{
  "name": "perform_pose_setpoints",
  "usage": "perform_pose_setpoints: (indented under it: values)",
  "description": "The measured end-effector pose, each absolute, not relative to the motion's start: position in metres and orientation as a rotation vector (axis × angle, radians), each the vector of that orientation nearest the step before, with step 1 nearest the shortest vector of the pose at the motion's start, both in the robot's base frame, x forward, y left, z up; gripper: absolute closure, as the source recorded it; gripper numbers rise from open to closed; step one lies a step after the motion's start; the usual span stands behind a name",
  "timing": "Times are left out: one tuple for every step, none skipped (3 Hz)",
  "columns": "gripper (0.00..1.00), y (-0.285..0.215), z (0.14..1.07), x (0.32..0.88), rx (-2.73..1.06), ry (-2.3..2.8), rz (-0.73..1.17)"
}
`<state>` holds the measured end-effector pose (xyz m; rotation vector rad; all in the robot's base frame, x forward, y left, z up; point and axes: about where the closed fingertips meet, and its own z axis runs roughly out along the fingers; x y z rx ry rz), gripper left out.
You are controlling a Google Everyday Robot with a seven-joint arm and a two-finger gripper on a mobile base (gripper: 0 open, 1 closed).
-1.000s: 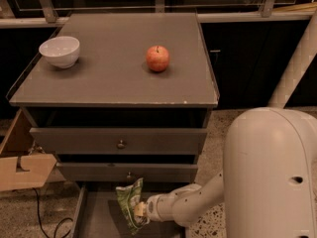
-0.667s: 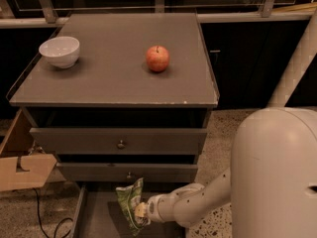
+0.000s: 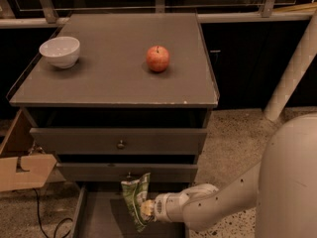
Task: Pick green jalapeno chip bag from bottom drawer and place on counter
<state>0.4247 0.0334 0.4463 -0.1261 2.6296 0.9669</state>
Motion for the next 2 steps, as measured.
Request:
perform_pose_setpoints:
  values:
    - [1.00, 0.032, 0.449, 0.425, -0.126, 2.623, 0.965]
    - [1.00, 0.028, 0.465, 0.428, -0.134, 2.604, 0.948]
